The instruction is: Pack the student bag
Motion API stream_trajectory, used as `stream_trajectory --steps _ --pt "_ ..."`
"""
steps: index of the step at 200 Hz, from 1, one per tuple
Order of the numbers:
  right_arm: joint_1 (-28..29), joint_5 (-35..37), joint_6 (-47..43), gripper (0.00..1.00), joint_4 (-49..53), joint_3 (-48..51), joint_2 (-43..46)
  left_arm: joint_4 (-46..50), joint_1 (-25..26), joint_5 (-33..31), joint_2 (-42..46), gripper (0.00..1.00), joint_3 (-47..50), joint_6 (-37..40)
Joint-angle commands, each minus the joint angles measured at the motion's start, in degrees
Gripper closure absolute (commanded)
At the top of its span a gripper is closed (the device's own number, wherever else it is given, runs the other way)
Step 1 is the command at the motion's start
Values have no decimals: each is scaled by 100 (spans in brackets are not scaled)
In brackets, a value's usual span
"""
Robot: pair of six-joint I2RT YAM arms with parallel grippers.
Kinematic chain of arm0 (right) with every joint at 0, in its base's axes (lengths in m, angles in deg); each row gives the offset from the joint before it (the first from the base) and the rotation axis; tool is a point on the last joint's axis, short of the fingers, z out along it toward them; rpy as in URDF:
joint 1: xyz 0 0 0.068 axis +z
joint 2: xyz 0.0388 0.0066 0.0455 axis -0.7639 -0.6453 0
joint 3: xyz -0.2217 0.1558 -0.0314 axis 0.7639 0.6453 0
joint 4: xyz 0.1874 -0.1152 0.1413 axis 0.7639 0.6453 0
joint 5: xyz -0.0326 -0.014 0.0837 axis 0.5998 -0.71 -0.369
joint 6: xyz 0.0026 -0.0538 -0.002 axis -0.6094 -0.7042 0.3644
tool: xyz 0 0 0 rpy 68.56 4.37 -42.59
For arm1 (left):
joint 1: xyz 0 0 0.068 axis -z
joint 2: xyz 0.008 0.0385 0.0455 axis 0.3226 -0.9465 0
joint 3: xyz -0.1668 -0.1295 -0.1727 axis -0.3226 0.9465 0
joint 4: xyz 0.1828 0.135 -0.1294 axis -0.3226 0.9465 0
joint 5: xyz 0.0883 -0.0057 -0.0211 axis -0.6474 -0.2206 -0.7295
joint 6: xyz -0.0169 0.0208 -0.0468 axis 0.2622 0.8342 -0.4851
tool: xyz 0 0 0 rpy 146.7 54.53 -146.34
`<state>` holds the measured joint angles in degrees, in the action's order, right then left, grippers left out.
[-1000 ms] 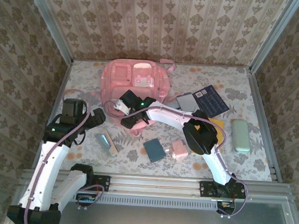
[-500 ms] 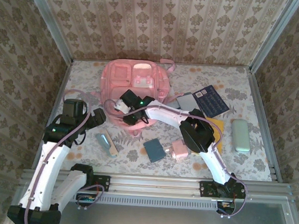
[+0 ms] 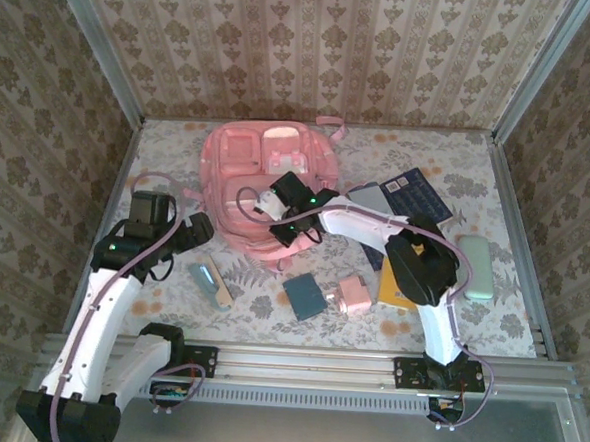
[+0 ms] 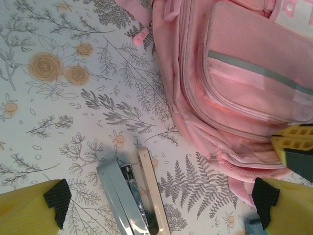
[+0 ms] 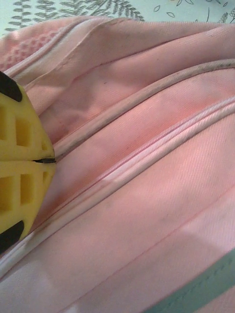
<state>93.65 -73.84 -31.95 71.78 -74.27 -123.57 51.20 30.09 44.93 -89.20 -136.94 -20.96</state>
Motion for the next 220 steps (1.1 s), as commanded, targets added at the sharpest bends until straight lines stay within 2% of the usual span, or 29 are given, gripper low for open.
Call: stream_trajectory --steps 1,26,47,82,96,109,130,160,189,220 --pt "-72 -302 96 100 -588 425 572 -56 51 222 -135 0 -83 -112" --pt "-226 -416 240 100 -1054 881 981 -120 50 365 -280 1 -150 -156" --pt "-354 -177 304 100 -1262 1220 1194 -174 42 478 -358 1 -176 -179" --pt "-539 -174 1072 100 -1366 1400 1316 -283 42 516 -315 2 -68 -217" --pt "-405 1 1454 74 -1048 1081 1234 -266 42 474 -304 2 -22 -197" --pt "-104 182 1242 68 -978 1007 1226 -221 34 394 -297 2 -27 -151" --pt "265 214 427 53 -563 683 955 -86 1 177 -232 2 -94 -118" --pt "554 347 -582 40 -580 542 526 70 -96 -51 -15 1 -176 -190" --pt "643 261 -716 28 -167 -72 15 129 -132 -80 113 1 -215 -240" --pt "666 570 -695 29 -92 -601 -472 115 -152 -21 111 1 -191 -262"
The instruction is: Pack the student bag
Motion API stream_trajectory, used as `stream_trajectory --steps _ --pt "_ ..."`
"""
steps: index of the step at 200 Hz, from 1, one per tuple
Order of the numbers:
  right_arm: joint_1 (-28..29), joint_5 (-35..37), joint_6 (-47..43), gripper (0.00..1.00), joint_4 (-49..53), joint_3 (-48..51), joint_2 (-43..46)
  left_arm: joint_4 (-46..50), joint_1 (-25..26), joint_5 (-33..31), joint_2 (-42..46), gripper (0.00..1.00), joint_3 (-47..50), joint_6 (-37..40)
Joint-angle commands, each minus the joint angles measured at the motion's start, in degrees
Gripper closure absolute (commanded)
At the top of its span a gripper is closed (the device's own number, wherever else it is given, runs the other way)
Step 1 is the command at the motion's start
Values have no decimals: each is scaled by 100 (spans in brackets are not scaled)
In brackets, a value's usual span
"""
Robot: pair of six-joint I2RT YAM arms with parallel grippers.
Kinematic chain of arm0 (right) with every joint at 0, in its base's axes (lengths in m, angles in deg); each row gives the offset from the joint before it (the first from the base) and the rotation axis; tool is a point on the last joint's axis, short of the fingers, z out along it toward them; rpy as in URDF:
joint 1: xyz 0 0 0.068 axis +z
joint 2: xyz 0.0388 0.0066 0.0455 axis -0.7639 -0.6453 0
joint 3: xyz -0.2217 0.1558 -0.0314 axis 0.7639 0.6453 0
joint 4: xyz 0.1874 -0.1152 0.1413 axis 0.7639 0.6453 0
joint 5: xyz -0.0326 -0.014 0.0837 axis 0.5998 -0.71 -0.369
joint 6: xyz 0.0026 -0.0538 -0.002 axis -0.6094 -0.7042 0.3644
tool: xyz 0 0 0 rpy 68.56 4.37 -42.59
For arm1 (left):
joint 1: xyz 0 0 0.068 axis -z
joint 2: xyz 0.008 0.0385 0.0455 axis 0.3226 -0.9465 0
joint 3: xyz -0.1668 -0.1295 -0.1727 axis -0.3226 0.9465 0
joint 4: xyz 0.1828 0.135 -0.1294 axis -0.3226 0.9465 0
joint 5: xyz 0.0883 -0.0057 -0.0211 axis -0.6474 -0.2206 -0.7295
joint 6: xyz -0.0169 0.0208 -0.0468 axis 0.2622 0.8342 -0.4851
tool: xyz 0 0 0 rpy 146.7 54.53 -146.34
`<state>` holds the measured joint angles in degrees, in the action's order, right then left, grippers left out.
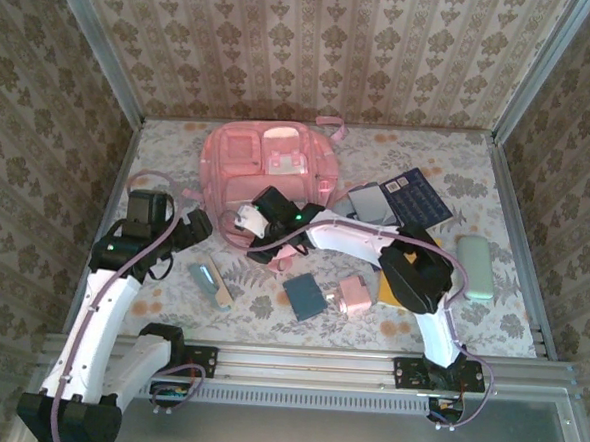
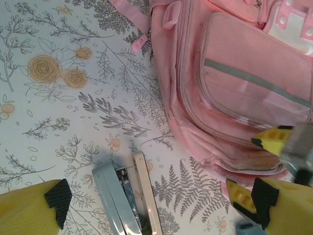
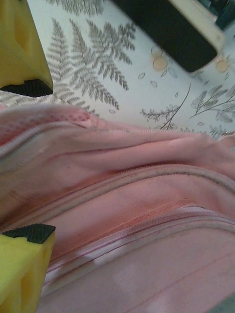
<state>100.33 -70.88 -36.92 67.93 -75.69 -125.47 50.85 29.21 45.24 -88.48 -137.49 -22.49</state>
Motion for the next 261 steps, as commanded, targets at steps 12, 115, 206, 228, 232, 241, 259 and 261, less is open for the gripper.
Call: stream_trajectory --steps 12,115,206,228,232,241,259,261 --pt "-3 280 -202 31 337 -629 -456 144 -77 -7 21 1 -152 -107" --pt "-686 -678 55 100 -318 331 774 -255 -81 360 -410 1 -196 -199" --pt "-1807 -1987 1615 100 -1866 1921 2336 -1615 -81 1154 -1346 7 -89 -84" --pt "-2040 -2156 1912 100 -1992 2110 2512 -1979 -90 1398 -1806 11 -181 110" --pt "-2086 -2182 1969 100 -2030 2156 2541 -2020 -90 1450 -1912 13 -211 168" --pt "-2184 -2243 2089 100 -2100 2235 2608 -2120 -86 1572 -2125 17 -298 312" --pt "-2373 -2396 2238 100 -2193 2361 2723 -2275 -90 1775 -2533 25 -475 581" --pt "-2386 -2402 2247 100 -2192 2365 2731 -2284 -97 1796 -2582 27 -494 612"
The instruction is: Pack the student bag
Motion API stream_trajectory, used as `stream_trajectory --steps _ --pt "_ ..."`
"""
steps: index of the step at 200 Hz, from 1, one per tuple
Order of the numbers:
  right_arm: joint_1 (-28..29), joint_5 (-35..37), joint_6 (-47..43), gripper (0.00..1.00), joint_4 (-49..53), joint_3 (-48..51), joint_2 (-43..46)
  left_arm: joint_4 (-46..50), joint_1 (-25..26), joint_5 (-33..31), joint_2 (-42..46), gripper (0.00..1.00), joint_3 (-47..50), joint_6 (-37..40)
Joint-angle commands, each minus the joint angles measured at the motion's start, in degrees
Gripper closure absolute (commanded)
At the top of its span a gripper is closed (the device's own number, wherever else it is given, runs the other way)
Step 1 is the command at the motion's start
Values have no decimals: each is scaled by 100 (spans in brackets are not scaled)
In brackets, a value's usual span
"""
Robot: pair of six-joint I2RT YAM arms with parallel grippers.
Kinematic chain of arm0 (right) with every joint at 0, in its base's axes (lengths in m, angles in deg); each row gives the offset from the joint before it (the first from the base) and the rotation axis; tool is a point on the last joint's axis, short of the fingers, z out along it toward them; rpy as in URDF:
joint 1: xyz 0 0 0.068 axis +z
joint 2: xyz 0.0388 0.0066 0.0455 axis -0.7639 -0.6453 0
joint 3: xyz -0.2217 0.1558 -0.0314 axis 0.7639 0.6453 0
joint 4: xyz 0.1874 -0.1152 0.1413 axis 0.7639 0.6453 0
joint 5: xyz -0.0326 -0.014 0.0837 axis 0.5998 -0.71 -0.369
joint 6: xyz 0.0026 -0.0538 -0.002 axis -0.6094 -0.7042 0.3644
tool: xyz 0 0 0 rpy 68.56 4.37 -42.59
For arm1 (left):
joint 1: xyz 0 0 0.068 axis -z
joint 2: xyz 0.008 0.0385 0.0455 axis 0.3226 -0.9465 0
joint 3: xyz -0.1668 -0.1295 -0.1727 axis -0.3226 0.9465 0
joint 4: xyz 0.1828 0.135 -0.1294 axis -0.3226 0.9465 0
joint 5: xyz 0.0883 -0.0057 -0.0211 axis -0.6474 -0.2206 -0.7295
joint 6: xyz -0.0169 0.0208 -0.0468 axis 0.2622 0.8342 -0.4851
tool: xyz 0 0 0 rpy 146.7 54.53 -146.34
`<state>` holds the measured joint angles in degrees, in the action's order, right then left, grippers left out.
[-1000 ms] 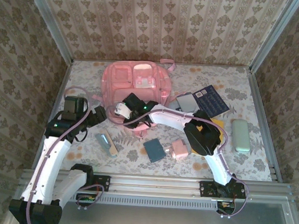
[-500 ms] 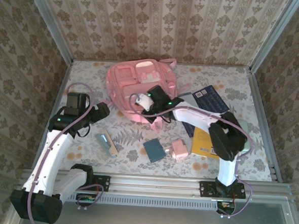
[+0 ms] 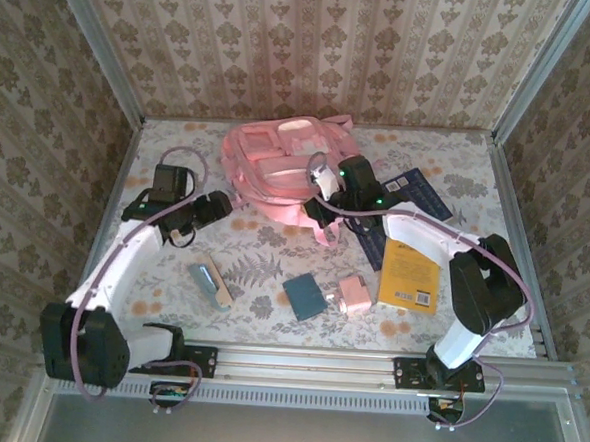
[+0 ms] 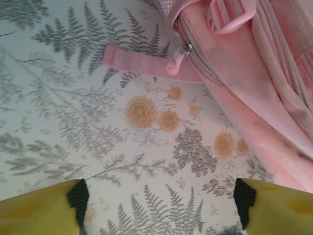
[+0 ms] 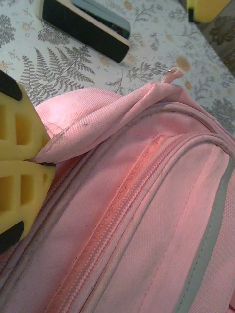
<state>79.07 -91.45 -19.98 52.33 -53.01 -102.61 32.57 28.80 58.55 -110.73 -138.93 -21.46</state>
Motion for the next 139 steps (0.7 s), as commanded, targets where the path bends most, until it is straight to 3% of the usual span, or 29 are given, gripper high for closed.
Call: stream_trajectory --steps 1,38,56,91,139 --pt "-265 -352 558 100 -636 98 454 -461 -56 474 -376 27 -359 527" --pt "-767 -1087 869 100 -785 188 627 -1394 -30 1230 -933 47 -350 1034" --pt "-1033 -1535 1077 100 -872 177 603 -1985 91 1425 -1216 47 -277 1309" --pt "-1283 -2014 1106 100 -909 179 598 -2320 464 1133 -1772 45 -621 2401" --pt "-1332 -2148 1011 100 -958 274 646 -1978 193 1875 -2919 46 -1536 2902"
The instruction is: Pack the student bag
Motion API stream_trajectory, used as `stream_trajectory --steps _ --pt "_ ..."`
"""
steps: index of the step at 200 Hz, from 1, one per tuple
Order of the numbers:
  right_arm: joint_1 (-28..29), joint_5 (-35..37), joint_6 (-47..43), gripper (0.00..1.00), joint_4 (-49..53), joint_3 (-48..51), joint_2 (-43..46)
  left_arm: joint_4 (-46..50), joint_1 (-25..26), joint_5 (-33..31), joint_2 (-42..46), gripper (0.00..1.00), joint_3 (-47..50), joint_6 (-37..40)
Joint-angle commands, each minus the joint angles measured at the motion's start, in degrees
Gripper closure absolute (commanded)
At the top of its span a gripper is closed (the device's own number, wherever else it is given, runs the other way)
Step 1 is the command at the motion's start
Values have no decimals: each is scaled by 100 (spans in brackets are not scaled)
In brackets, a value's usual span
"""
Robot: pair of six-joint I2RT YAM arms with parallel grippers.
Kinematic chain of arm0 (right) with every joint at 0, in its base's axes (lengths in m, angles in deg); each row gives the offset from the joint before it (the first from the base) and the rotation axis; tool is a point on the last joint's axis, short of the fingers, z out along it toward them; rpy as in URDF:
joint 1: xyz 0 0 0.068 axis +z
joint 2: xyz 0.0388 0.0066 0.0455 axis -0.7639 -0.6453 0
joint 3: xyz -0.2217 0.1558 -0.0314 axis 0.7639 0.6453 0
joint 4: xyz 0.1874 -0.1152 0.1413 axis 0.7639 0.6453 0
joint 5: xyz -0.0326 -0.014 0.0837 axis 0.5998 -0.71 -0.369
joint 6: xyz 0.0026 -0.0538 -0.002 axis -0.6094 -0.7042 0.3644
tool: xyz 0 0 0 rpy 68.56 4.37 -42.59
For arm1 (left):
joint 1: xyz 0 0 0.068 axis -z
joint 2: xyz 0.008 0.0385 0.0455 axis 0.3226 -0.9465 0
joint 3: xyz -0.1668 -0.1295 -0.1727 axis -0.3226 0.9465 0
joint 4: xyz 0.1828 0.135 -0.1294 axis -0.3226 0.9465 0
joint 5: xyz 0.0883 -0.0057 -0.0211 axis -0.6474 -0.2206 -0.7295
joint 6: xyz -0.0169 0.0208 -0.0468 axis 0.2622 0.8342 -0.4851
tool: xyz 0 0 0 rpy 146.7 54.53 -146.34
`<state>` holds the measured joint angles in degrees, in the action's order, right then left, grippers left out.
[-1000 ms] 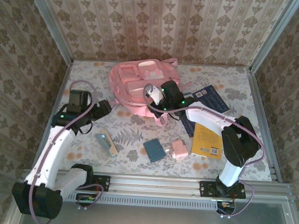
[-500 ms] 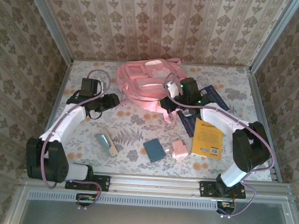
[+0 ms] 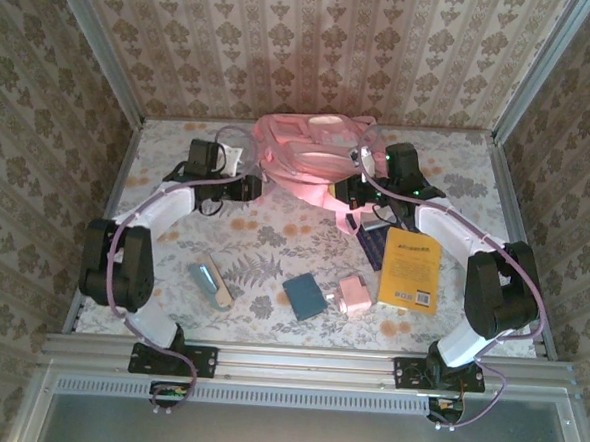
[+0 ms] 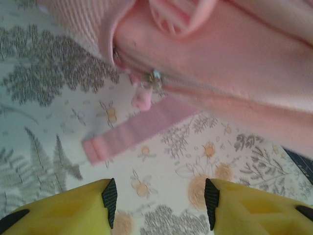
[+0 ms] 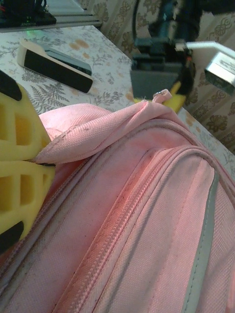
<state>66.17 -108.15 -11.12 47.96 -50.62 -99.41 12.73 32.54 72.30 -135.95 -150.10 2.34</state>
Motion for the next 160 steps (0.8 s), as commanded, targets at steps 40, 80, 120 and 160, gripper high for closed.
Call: stream_trajectory --steps 40,80,120,160 --pt "-62 -605 170 100 -634 123 358 -225 -318 881 -861 44 -692 328" --pt "-63 -900 137 100 -696 176 322 -1035 -422 805 -457 32 -587 -517" --pt "27 -1480 -219 100 -657 235 197 -545 -413 635 -710 28 -1325 -1691" --pt "235 -1469 -964 100 -106 224 92 27 -220 628 -1081 28 -1789 -2151"
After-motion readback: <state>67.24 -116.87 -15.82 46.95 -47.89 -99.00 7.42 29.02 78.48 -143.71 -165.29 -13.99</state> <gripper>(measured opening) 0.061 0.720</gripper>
